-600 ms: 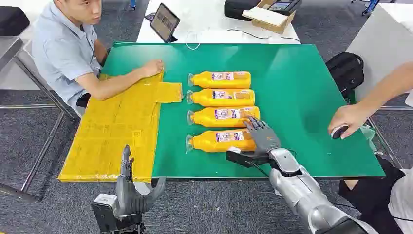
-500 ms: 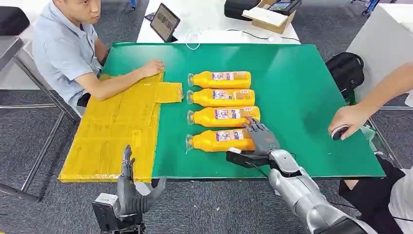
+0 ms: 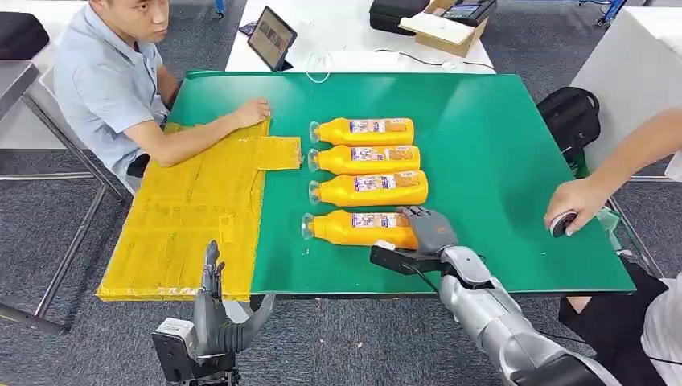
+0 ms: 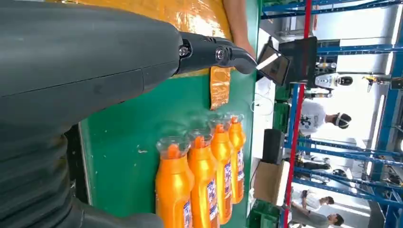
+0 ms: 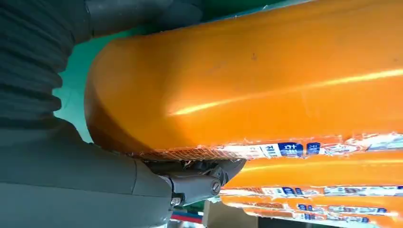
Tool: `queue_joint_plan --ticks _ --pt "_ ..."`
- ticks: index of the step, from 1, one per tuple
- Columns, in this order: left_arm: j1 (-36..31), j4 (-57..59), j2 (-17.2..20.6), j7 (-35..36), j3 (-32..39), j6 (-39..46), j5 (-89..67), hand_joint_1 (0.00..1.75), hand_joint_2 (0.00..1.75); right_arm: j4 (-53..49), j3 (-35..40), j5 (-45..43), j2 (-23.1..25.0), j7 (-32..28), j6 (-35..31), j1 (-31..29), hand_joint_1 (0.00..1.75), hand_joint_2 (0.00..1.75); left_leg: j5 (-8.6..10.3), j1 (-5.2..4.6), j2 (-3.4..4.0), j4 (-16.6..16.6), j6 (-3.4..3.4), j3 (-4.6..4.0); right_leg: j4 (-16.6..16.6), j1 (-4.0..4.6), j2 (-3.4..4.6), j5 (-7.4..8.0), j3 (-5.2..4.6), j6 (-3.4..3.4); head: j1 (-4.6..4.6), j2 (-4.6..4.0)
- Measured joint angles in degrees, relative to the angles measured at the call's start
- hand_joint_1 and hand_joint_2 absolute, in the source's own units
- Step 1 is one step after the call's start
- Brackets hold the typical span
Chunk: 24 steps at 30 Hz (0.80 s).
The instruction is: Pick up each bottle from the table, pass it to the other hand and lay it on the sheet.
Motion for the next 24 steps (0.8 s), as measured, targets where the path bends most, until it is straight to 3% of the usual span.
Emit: queue_joint_plan --ticks 10,13,15,18,24 --pt "0.01 0.0 0.2 0.0 0.0 0.07 0.28 0.0 1.75 0.24 -0.04 -1.88 0.35 -1.8 0.07 0.02 1.75 1.75 0.0 0.0 0.01 0.0 0.0 0.1 0.0 0.0 0.01 0.0 0.08 0.0 0.0 0.0" --pt "0.12 0.0 0.22 -0.29 0.0 -0.11 1.55 0.0 1.75 -0.15 -1.58 -7.77 0.98 -5.49 -0.2 0.83 1.75 1.75 0.0 0.0 0.0 0.0 0.0 0.09 0.0 0.01 0.01 0.0 0.1 0.0 0.0 0.0" --pt "0.31 -0.04 0.24 -0.89 0.04 0.26 2.88 0.0 1.75 -2.07 -4.1 -16.43 2.18 -8.26 0.37 2.31 1.75 1.75 0.0 0.01 -0.01 -0.01 0.0 0.03 0.01 0.01 0.01 0.0 0.08 0.0 0.0 0.0" --pt "0.48 -0.09 0.33 -1.84 0.15 2.21 4.42 0.0 1.75 -7.2 -8.11 -26.7 4.79 -8.35 1.79 5.24 1.75 1.75 0.01 0.05 -0.02 -0.01 -0.01 -0.08 0.02 0.03 -0.01 0.0 -0.04 0.0 0.0 0.0" --pt "0.65 -0.13 0.5 -2.19 0.22 2.99 5.22 0.0 1.75 -13.0 -11.23 -29.54 7.25 -8.47 2.08 7.72 1.75 1.75 0.01 0.06 -0.07 -0.01 -0.01 -0.19 0.02 0.02 -0.04 -0.03 -0.11 -0.02 -0.02 0.0"
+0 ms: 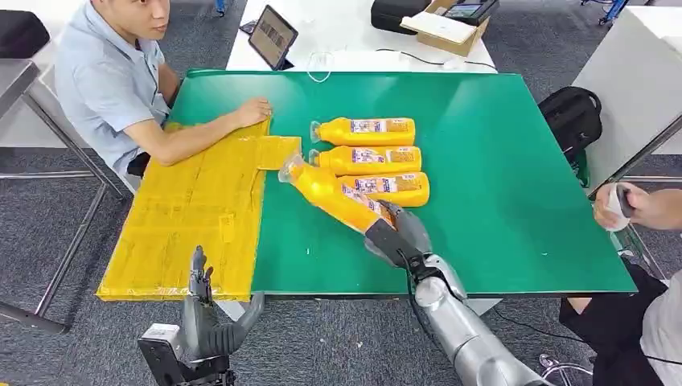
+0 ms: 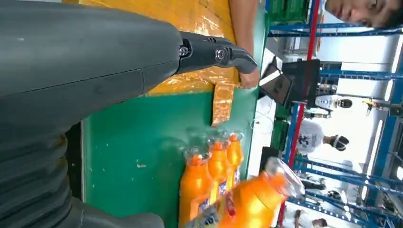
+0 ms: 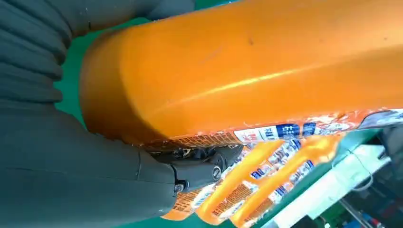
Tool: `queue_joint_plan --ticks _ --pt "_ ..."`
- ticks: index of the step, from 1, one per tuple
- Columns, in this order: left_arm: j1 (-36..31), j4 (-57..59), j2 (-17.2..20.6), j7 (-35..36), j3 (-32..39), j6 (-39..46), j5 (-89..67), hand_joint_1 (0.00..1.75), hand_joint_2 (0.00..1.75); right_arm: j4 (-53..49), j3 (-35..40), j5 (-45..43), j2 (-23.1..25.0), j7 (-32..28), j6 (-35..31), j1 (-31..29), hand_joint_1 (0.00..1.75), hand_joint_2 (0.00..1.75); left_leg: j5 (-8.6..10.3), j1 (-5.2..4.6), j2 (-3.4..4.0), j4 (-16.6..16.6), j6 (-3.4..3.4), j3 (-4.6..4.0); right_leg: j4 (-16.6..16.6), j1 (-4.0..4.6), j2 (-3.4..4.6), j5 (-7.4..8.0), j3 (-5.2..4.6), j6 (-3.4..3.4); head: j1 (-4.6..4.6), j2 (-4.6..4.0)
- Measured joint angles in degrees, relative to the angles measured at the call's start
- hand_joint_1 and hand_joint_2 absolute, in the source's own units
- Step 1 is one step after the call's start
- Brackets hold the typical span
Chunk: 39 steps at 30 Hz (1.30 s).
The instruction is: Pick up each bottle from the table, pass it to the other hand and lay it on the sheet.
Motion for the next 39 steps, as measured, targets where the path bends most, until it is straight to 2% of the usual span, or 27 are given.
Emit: queue_joint_plan --ticks 5,7,10,12,19,26,33,39 --pt "0.59 -0.98 0.02 0.6 0.37 -1.58 6.93 0.0 1.75 -7.49 -2.8 -13.46 3.1 -4.57 -3.29 3.91 1.75 1.75 -0.01 -0.03 0.03 0.0 0.0 -0.09 -0.01 -0.01 0.02 0.01 -0.12 0.01 0.02 0.0" --pt "0.87 -1.48 0.22 2.61 0.35 -5.12 11.81 0.0 1.75 -11.49 -2.91 -17.37 4.55 -5.36 -5.08 5.97 1.75 1.75 -0.01 -0.02 0.01 0.0 0.0 -0.12 -0.01 0.0 0.0 0.0 -0.16 0.0 0.0 0.0" --pt "1.39 -1.73 0.92 5.38 -0.48 -12.44 16.68 0.0 1.75 -16.88 -2.54 -18.81 6.26 -6.74 -7.54 8.71 1.75 1.75 -0.01 0.01 0.04 -0.01 -0.01 -0.21 0.0 0.02 0.02 -0.01 -0.25 -0.01 0.02 0.0" --pt "1.44 -1.73 1.59 5.79 -1.44 -15.37 17.13 0.0 1.75 -18.15 -1.06 -18.01 6.6 -6.87 -6.71 9.2 1.75 1.75 -0.01 0.02 0.05 -0.02 -0.01 -0.23 0.0 0.02 0.04 -0.01 -0.29 -0.02 0.02 0.0" --pt "0.24 -1.88 2.47 5.0 -2.64 -17.73 16.81 0.0 1.75 -17.73 6.04 -11.91 7.7 -7.89 -2.65 8.83 1.75 1.75 0.01 0.02 0.04 -0.02 -0.01 -0.26 0.01 0.02 0.03 0.0 -0.29 -0.01 0.02 0.0" --pt "-5.01 -3.02 1.62 5.31 -2.62 -23.08 17.05 0.0 1.75 -10.77 15.73 -8.12 11.59 -11.26 -1.81 6.15 1.75 1.75 0.04 0.07 0.02 -0.01 -0.04 -0.23 0.02 0.04 0.02 0.01 -0.28 -0.02 0.0 0.0" --pt "-5.56 -5.18 1.2 0.91 -2.51 -25.48 15.71 0.0 1.75 -4.79 19.71 -6.63 12.83 -11.48 -0.46 3.39 1.75 1.75 0.03 0.05 0.04 0.0 -0.03 -0.29 0.02 0.02 0.03 0.01 -0.35 -0.02 0.04 0.0" --pt "-6.01 -6.42 1.03 3.11 -1.12 -27.19 20.5 0.0 1.75 -1.52 22.18 -5.04 13.57 -12.29 -0.9 2.83 1.75 1.75 0.03 0.06 0.07 0.0 -0.04 -0.28 0.02 0.04 0.05 0.01 -0.37 -0.02 0.04 0.0"
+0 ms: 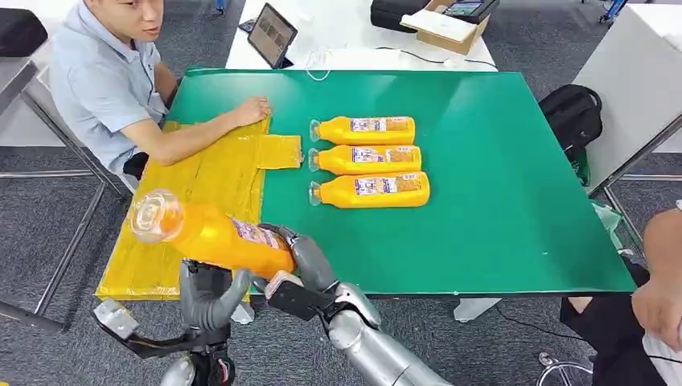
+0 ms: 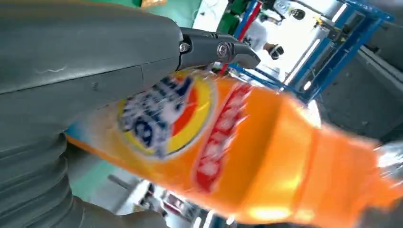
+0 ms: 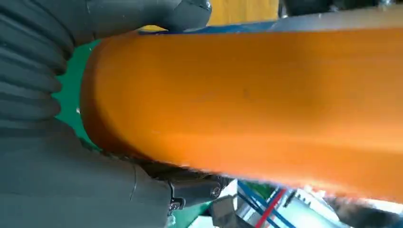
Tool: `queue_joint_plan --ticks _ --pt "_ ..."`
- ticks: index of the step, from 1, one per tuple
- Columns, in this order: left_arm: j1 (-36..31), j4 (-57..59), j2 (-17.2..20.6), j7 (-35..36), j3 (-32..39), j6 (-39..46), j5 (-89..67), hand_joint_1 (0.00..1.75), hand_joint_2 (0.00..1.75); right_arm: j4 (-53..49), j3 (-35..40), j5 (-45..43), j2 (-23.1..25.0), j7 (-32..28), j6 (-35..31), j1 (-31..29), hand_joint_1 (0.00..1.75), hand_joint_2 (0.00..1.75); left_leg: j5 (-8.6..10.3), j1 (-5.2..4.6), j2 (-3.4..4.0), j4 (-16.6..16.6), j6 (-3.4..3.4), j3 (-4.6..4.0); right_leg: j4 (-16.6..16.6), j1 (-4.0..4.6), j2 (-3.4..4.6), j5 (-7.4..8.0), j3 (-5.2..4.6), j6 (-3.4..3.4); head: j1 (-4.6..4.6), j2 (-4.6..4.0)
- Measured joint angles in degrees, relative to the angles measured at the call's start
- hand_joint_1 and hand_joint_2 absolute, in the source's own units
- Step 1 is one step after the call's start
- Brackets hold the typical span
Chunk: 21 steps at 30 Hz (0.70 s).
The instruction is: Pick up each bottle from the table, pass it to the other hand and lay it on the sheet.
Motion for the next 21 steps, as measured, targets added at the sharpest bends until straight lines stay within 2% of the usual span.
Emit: queue_joint_plan --ticks 4,6,7,11,12,13,21 --pt "-0.18 -0.57 -0.2 -1.27 0.77 1.03 -1.71 0.0 1.75 1.44 1.47 1.11 0.48 0.26 0.07 -0.34 1.75 1.75 0.0 0.0 0.0 0.0 0.0 -0.01 0.0 0.0 0.0 0.0 -0.02 0.0 0.0 0.0" --pt "-0.26 -0.63 -0.22 0.24 1.05 0.81 -0.35 0.0 1.75 1.84 2.1 1.75 0.53 0.15 0.0 -0.42 1.75 1.75 0.0 0.0 0.01 0.0 0.0 -0.01 0.0 0.0 0.0 0.0 -0.03 0.0 0.0 0.0" --pt "-0.27 -0.63 -0.22 0.94 1.12 0.44 0.33 0.19 1.75 1.97 2.41 2.03 0.53 -0.02 -0.02 -0.43 1.75 1.75 0.0 0.0 0.01 0.0 0.0 -0.01 0.0 0.0 0.0 0.0 -0.03 0.0 -0.02 0.0" --pt "-0.47 -0.02 -0.2 1.24 1.27 0.35 -3.09 0.19 1.75 2.17 3.33 3.61 0.37 -0.02 -0.66 -0.68 1.75 1.75 0.0 -0.01 0.0 0.0 0.0 -0.03 0.0 -0.01 0.0 0.0 -0.05 0.0 0.0 0.0" --pt "-0.54 0.24 -0.17 1.24 1.25 0.35 -3.81 1.68 1.75 2.17 3.48 3.76 0.31 0.04 -0.66 -0.74 1.75 1.75 0.0 -0.01 0.0 0.01 0.0 -0.03 0.0 -0.02 0.0 0.0 -0.05 0.0 0.0 0.0" --pt "-0.57 0.44 -0.17 1.24 1.25 0.33 -4.07 1.75 1.75 2.17 3.52 3.83 0.18 0.11 -0.66 -0.78 1.75 1.75 0.0 -0.01 0.01 0.01 0.0 -0.03 0.0 -0.02 0.0 0.0 -0.05 0.0 -0.02 0.0" --pt "-1.52 1.66 -0.09 1.59 1.23 -0.5 -4.63 1.75 1.75 2.21 3.59 3.87 -0.09 0.37 -0.57 -1.17 1.75 1.75 0.0 -0.01 0.01 0.0 0.0 -0.03 0.0 -0.01 0.0 0.0 -0.05 0.0 -0.02 0.0"
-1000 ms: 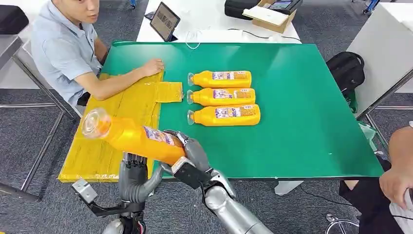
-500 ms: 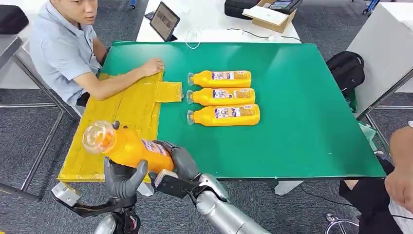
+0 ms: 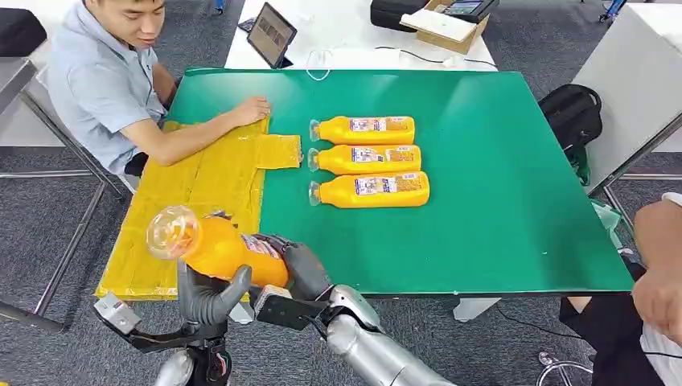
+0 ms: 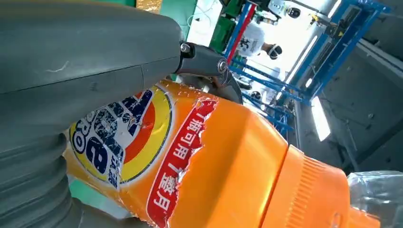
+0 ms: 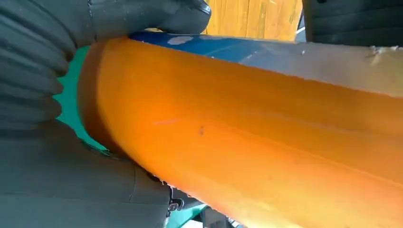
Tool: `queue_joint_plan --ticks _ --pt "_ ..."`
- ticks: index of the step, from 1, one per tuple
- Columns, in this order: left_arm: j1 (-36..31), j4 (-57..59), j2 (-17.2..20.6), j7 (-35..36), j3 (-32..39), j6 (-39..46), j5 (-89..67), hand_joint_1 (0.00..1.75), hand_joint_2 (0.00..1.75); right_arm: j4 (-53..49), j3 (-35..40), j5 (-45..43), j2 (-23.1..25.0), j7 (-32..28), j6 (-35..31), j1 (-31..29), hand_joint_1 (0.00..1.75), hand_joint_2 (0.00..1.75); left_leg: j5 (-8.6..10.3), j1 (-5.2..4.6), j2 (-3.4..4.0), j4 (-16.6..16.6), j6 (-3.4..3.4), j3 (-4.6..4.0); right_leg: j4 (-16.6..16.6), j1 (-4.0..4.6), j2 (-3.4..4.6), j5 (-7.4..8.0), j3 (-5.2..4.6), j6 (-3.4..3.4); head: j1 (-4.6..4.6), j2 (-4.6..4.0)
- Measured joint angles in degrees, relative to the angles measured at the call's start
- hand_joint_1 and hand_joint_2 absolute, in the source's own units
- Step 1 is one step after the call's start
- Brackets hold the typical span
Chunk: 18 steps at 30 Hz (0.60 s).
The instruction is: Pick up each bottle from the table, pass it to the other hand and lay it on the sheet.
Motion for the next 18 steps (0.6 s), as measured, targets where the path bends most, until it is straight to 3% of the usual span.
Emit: queue_joint_plan --ticks 12,13,14,15,18 --pt "-0.99 0.77 0.31 0.2 0.02 -0.07 -0.09 1.75 1.75 0.0 0.52 0.37 -0.22 0.88 -0.02 -0.72 1.75 1.75 0.0 0.0 -0.01 0.0 0.0 -0.04 0.0 0.0 0.0 0.0 0.0 0.0 0.0 0.0" --pt "-1.19 0.85 0.35 0.44 0.07 -0.07 -0.07 1.75 1.75 0.0 0.74 0.9 -0.35 1.53 -0.02 -1.23 1.1 1.75 0.0 0.0 -0.01 0.0 0.0 -0.04 0.0 0.0 0.0 0.01 0.0 0.0 0.02 0.0" --pt "-1.44 0.9 0.44 0.63 0.15 -0.09 -0.04 1.75 1.75 0.0 1.03 1.27 -0.53 2.14 0.07 -1.81 0.0 1.75 0.01 0.0 -0.01 0.0 0.0 -0.03 0.0 0.0 0.0 0.01 0.0 0.0 0.0 0.0" --pt "-1.71 0.9 0.48 0.98 0.33 -0.15 0.06 1.75 1.75 0.0 1.22 1.29 -0.64 2.62 0.22 -2.25 0.0 0.0 0.01 0.0 -0.01 0.0 0.0 -0.03 0.0 0.0 0.0 0.01 0.01 0.0 0.02 0.0" --pt "-2.27 0.9 0.77 2.71 1.01 -0.53 0.94 1.75 1.75 0.0 1.29 1.14 -0.74 3.41 0.79 -2.72 0.0 0.0 0.02 0.0 -0.01 0.0 0.0 -0.02 0.0 0.0 -0.01 0.01 0.01 0.0 -0.02 0.0"
